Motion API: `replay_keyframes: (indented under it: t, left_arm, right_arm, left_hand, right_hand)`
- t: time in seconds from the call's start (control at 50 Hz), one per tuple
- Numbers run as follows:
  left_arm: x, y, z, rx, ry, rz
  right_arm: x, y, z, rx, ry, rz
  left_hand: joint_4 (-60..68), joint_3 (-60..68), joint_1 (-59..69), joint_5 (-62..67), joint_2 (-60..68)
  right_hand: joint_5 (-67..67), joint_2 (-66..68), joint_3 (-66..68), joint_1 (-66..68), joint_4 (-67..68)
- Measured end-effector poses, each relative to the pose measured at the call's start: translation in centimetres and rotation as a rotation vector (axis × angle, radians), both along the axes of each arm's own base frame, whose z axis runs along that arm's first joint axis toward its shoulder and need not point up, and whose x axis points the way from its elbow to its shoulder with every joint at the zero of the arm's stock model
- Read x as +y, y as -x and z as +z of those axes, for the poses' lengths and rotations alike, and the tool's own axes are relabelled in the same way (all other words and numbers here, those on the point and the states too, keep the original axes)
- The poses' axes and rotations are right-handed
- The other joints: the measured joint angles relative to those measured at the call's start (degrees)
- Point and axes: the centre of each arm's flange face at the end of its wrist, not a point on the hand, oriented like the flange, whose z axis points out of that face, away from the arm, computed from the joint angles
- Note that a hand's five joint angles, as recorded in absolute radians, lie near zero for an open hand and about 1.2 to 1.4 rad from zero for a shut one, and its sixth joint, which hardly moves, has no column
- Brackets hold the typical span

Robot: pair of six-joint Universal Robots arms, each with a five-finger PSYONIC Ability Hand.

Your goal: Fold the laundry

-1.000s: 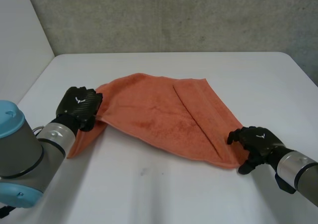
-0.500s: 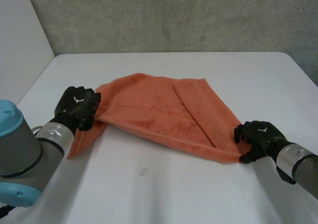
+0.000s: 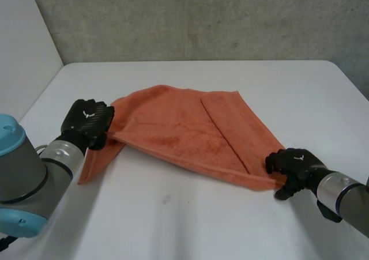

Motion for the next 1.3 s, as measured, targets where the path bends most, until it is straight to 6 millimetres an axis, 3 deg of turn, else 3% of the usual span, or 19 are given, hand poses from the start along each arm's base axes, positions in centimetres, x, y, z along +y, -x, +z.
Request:
replay_keyframes:
  t: [0.12, 0.58, 0.62, 0.68, 0.84, 0.86, 0.94, 1.02, 1.24, 1.3]
  left_arm:
    - [-0.3, -0.1, 0.0, 0.001, 0.0, 0.006]
    - [-0.6, -0.3, -0.1, 0.001, 0.0, 0.016]
    - [-0.6, -0.3, -0.1, 0.0, -0.001, 0.016]
    - [-0.6, -0.3, -0.2, -0.001, -0.005, 0.016]
    - [-0.4, -0.3, -1.1, -0.01, -0.035, 0.011]
    - [-0.4, -0.3, -1.2, -0.011, -0.039, 0.01]
    - [0.0, -0.2, -1.7, -0.02, -0.071, -0.002]
    - [0.6, -0.3, -2.1, -0.028, -0.123, -0.018]
    - [1.0, -2.1, -2.7, -0.041, -0.217, 0.03]
    - [1.0, -2.8, -2.5, -0.039, -0.225, 0.053]
  right_arm:
    - [0.2, 0.0, -0.1, 0.005, -0.006, 0.003]
    - [-2.3, -0.3, 0.3, 0.005, 0.082, 0.004]
    - [-2.5, -0.4, 0.2, 0.005, 0.083, 0.006]
    - [-2.8, -0.6, 0.1, 0.005, 0.085, 0.008]
    - [-4.3, -0.8, 1.5, -0.017, 0.137, -0.015]
    - [-4.5, -0.7, 1.9, -0.02, 0.149, -0.022]
    - [-5.2, -0.3, 3.6, -0.026, 0.208, -0.064]
    - [-5.7, 0.1, 4.8, -0.02, 0.26, -0.108]
    - [-6.2, 0.5, 5.1, 0.001, 0.296, -0.146]
    - [-7.0, 1.4, 5.3, 0.021, 0.329, -0.198]
  left_hand:
    - [0.0, 0.0, 0.0, 0.0, 0.0]
    - [0.0, 0.0, 0.0, 0.0, 0.0]
    - [0.0, 0.0, 0.0, 0.0, 0.0]
    - [0.0, 0.0, 0.0, 0.0, 0.0]
    - [-1.28, -1.23, -0.83, -0.56, -1.82]
    - [-23.53, -22.97, -21.66, -20.03, -23.95]
    - [-43.08, -42.17, -41.09, -39.66, -43.19]
    - [-47.93, -47.11, -43.49, -44.46, -47.72]
    - [-48.02, -47.42, -43.49, -44.77, -47.9]
    - [-48.02, -47.42, -43.49, -44.76, -47.9]
  right_hand:
    - [0.0, -0.18, 0.06, -0.61, 0.05]
    - [3.32, 4.34, 5.36, 3.8, 5.31]
    - [16.0, 17.03, 18.41, 15.18, 18.53]
    - [26.15, 27.2, 27.86, 22.68, 28.14]
    - [27.93, 28.48, 30.16, 23.0, 30.7]
    - [27.93, 28.48, 30.16, 23.0, 30.7]
    - [27.93, 28.48, 30.16, 23.0, 30.7]
    - [27.93, 28.48, 30.16, 23.0, 30.7]
    - [27.94, 28.48, 30.16, 23.0, 30.7]
    - [27.94, 28.48, 30.16, 23.0, 30.7]
